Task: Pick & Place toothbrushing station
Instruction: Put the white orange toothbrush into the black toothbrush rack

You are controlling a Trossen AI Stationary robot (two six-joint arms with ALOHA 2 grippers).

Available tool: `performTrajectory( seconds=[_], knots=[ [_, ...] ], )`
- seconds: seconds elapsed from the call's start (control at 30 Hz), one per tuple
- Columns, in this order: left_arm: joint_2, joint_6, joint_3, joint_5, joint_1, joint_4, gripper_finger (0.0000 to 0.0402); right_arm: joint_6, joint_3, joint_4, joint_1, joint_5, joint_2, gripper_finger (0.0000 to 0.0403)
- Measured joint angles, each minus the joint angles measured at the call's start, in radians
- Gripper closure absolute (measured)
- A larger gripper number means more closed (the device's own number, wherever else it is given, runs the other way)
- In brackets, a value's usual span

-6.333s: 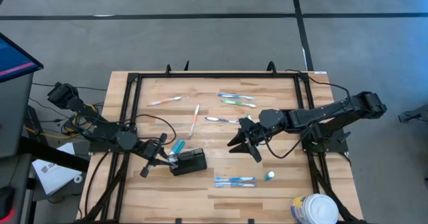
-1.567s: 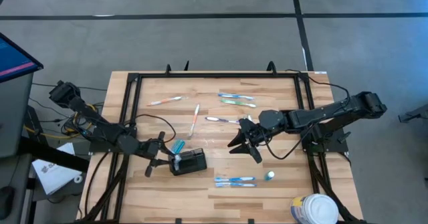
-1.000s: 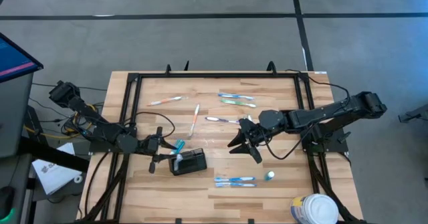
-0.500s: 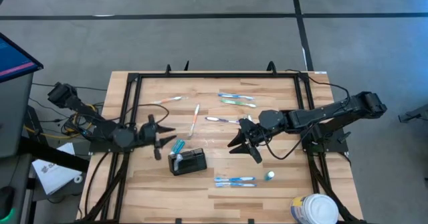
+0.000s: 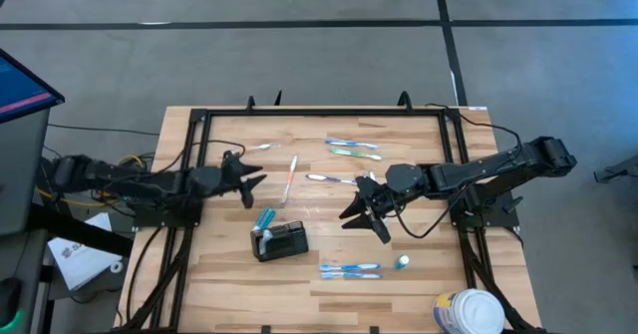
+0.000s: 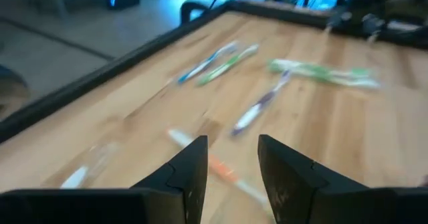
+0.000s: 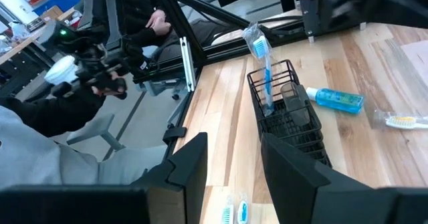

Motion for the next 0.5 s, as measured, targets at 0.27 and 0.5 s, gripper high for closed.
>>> performTrajectory(
  seconds=[0.27,0.5],
  knots=[
    [0.004,0.005,0.001,0.304,0.362,-0.046,0.0275,-0.043,0.0,0.0,0.0,0.0,0.0,0.0272],
    [0.099,0.013,0.031,0.449,0.575,-0.087,0.0275,-0.078,0.0,0.0,-0.001,0.0,0.0,0.0272]
  ],
)
